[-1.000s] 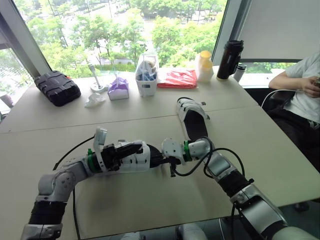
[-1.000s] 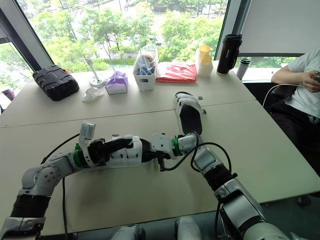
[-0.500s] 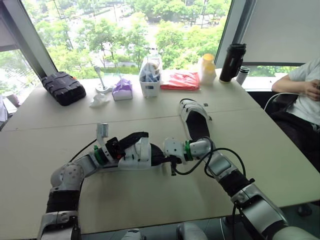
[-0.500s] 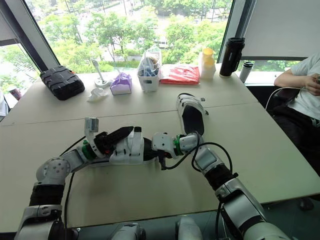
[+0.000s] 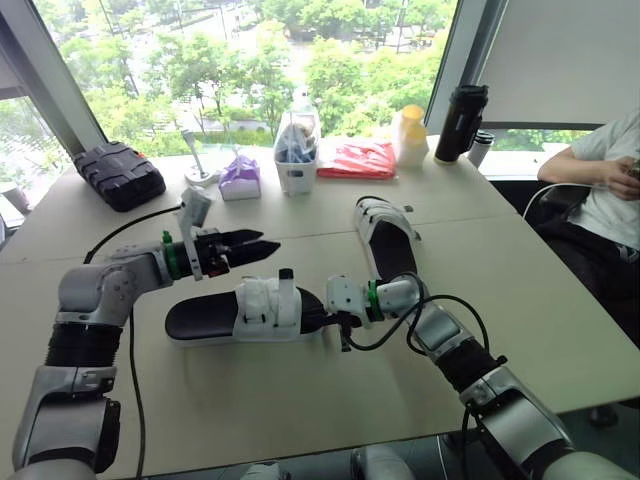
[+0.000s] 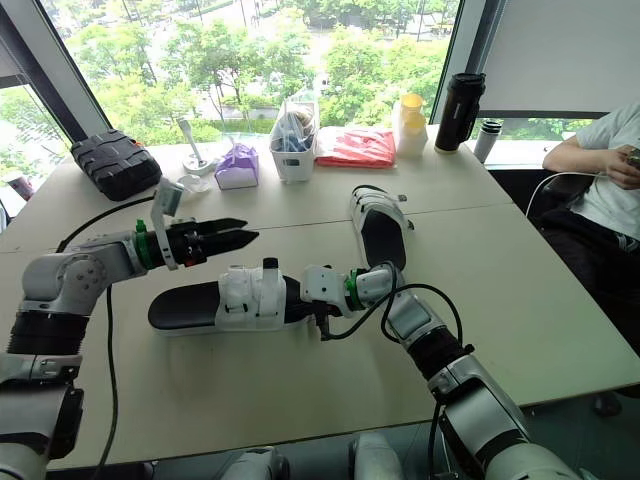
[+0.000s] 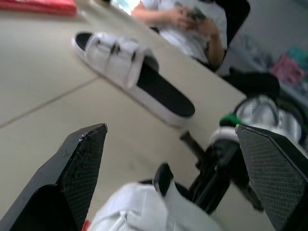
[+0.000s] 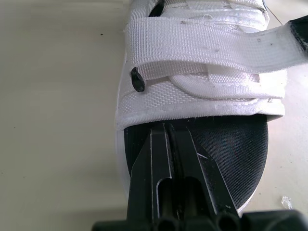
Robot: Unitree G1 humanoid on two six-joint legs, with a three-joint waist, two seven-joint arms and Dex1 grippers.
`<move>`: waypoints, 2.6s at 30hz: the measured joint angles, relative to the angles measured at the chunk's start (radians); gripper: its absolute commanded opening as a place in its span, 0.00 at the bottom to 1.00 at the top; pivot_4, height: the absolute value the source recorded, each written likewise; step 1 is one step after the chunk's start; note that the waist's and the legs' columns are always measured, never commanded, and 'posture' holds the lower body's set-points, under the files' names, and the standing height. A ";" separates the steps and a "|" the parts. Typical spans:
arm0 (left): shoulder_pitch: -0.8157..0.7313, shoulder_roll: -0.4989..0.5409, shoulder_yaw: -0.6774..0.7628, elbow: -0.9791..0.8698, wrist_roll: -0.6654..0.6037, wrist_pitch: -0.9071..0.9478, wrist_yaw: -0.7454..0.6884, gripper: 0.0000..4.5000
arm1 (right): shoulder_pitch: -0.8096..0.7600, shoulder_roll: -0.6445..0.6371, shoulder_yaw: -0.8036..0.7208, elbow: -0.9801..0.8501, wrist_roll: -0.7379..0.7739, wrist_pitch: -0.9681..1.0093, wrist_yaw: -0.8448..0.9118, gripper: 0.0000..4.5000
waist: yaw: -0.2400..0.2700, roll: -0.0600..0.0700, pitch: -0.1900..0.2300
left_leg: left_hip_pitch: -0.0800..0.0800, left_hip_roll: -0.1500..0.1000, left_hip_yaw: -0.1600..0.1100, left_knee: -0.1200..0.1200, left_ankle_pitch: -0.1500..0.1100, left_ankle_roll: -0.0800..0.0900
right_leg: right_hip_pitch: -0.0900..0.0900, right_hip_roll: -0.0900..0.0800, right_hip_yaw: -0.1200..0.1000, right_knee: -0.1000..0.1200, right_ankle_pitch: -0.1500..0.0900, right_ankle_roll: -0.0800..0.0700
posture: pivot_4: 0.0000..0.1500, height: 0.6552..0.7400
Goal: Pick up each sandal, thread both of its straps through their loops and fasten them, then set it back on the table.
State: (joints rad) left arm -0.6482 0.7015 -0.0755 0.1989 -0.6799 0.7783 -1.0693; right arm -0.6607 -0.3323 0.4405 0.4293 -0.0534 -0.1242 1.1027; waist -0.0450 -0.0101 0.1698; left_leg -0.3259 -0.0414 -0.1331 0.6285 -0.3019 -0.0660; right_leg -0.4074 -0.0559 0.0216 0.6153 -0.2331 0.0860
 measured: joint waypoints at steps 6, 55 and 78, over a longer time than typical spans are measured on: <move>-0.066 -0.043 -0.106 0.083 0.148 -0.110 -0.106 0.99 | -0.001 0.003 0.002 -0.002 0.000 -0.003 -0.001 0.00 | -0.001 -0.002 0.002 | -0.001 0.001 -0.001 0.000 0.000 0.000 | -0.001 0.000 0.000 0.000 0.001 0.001 | 1.00 1.00; 0.019 -0.169 0.153 0.098 0.096 -0.180 -0.048 0.01 | 0.011 0.000 -0.006 -0.022 0.000 -0.002 -0.009 0.00 | 0.001 -0.002 0.002 | -0.012 0.001 -0.002 0.003 0.001 -0.001 | -0.011 0.000 -0.001 0.002 0.004 0.002 | 1.00 1.00; -0.054 -0.148 -0.002 0.288 0.358 -0.359 -0.066 0.23 | 0.029 -0.001 -0.007 -0.040 0.000 0.002 -0.019 0.00 | 0.000 0.000 0.001 | -0.011 0.001 -0.001 0.002 0.001 -0.001 | -0.011 0.000 -0.001 0.003 0.004 0.002 | 1.00 1.00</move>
State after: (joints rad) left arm -0.7019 0.5534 -0.0780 0.4867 -0.3220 0.4193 -1.1355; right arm -0.6318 -0.3330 0.4336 0.3897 -0.0535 -0.1221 1.0838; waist -0.0447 -0.0105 0.1705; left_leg -0.3373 -0.0408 -0.1343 0.6309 -0.3011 -0.0667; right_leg -0.4183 -0.0559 0.0204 0.6181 -0.2286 0.0882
